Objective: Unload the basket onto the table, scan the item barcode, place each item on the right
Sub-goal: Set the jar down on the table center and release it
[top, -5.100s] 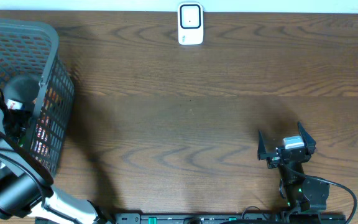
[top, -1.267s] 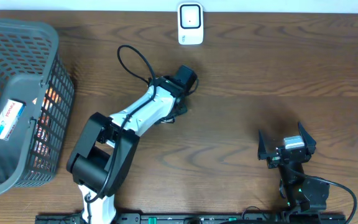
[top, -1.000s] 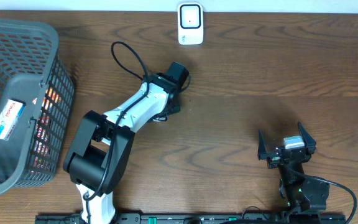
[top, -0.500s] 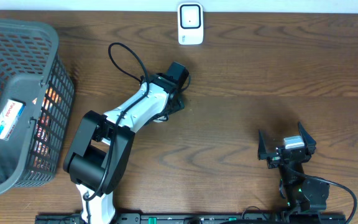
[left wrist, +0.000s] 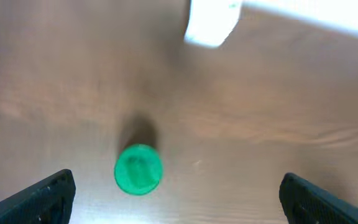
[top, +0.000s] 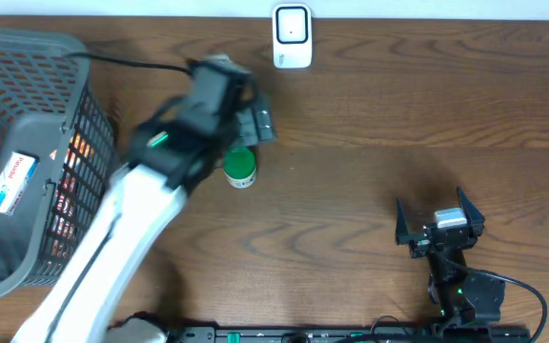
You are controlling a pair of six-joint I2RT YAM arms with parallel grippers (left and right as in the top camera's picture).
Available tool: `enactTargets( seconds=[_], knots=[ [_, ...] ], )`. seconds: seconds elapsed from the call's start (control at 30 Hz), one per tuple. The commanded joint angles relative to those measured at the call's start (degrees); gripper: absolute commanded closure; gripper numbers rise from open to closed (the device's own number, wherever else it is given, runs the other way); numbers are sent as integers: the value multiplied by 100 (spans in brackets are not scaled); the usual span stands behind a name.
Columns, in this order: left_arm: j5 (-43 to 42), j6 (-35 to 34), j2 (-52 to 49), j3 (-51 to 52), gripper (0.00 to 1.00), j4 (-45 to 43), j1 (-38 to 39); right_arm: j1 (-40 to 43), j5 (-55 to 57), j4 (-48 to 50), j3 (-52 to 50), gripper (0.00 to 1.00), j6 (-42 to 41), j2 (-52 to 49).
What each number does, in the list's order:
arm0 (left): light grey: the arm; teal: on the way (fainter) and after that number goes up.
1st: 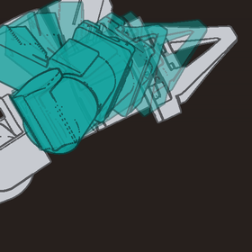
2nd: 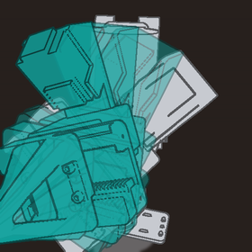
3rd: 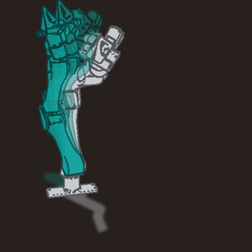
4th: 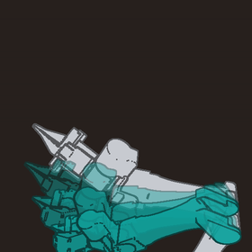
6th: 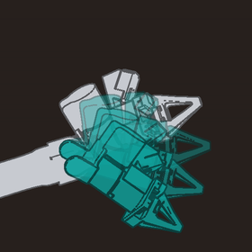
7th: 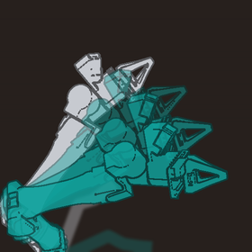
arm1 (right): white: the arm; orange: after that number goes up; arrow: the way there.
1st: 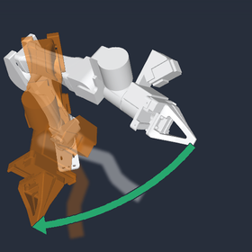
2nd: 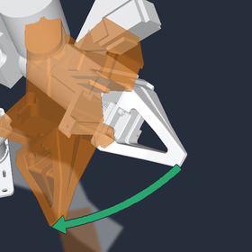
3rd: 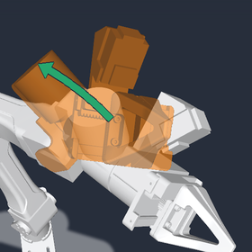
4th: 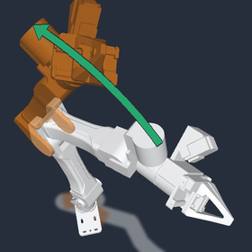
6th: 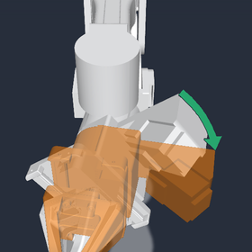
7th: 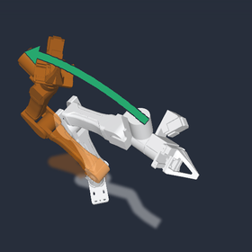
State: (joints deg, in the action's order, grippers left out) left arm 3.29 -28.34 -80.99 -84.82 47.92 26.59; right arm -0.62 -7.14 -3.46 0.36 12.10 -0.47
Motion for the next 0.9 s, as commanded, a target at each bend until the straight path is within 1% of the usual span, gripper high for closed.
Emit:
enactTargets(
  seconds=[0.0,0.1,0.13,0.3,0.43,0.5,0.53,0.6,0.67,0.7,0.8,0.87],
  knots=[
    [118,581,1091,-442,0,271,-356,-55,20,-24,-4,1,-92,15],
    [570,581,1711,-697,0,531,-1108,-55,20,-24,-4,1,-92,15],
    [634,581,1875,-789,2,675,-1493,-55,20,-24,-4,1,-92,15],
    [610,492,2190,-1049,2,1167,-3550,-55,20,-24,-4,1,-92,15],
    [79,494,1921,-1056,2,1386,-5178,-55,20,-24,-4,1,-92,15],
    [-273,468,1644,-1056,2,1510,-5836,-55,22,-24,-4,1,-92,15],
    [-455,326,1456,-1056,2,1554,-6137,-55,20,-24,-4,1,-92,15],
    [-857,116,1106,-1056,2,1561,-6570,-55,22,-24,-4,1,-92,15],
    [-927,35,756,-1056,2,1565,-6822,-55,20,-24,-4,1,-92,15],
    [-848,37,542,-1056,2,1613,-6924,-55,20,-24,-4,1,-92,13],
    [-256,39,-55,-1023,2,2044,-7016,-55,20,-24,-4,1,-92,15],
    [-175,76,-496,-1008,2,2365,-7023,-55,20,-24,-4,1,-92,15]
  ],
)
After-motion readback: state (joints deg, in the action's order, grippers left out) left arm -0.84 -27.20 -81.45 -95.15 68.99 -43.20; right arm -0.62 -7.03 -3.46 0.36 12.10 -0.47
